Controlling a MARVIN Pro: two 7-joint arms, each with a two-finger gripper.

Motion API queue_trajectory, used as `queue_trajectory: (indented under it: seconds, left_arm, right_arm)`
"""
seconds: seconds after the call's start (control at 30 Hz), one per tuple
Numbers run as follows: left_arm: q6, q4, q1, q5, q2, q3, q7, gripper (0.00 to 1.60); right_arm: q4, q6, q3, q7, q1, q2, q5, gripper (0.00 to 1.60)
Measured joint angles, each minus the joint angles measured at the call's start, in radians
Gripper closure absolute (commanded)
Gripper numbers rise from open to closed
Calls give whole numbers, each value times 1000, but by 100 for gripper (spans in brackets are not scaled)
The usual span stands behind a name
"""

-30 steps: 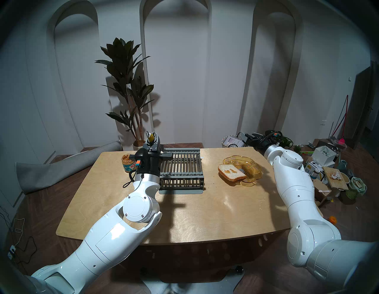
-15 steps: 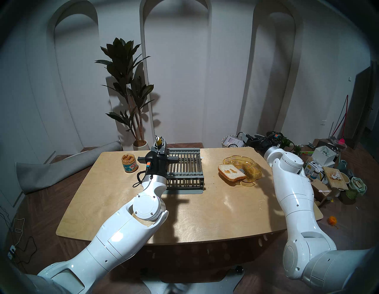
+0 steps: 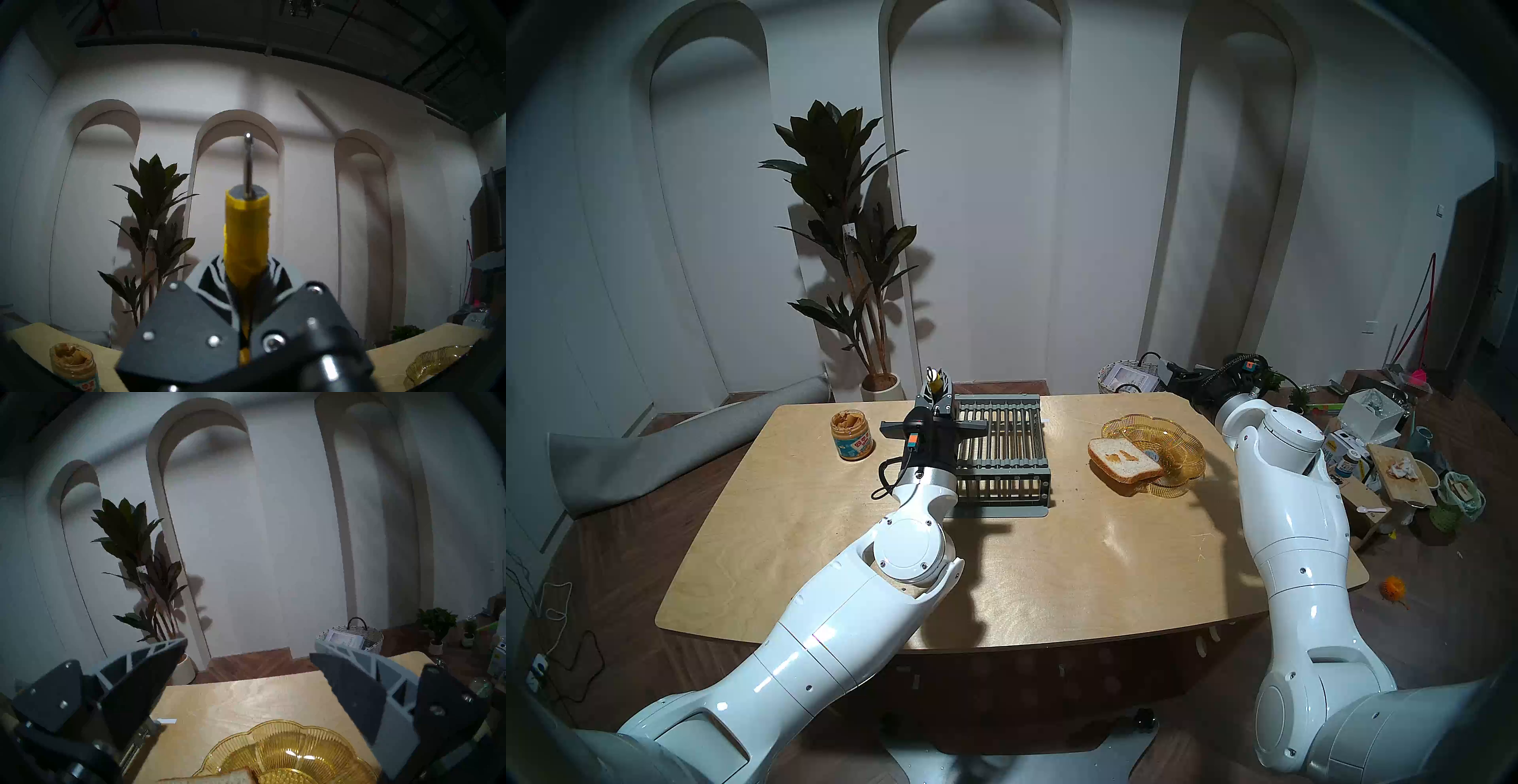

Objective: Spread peanut butter over the slice of bread with the knife

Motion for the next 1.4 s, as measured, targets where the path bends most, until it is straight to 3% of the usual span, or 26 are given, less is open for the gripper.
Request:
queue_trajectory:
  seconds: [0.5,0.83,1.4]
  left_arm:
    - [-16,52,-6,1,-29,0,3,160]
    - [-36,133,-7,4,-53,-1,24,160]
    - [-36,123,11,5,-75,7,61,160]
  right_arm:
    - [-39,34,2,-22,-17,-9,-2,0]
    - [-45,33,-2,-7,-19,-11,1,0]
    - [-50,33,-5,2,-22,-13,1,0]
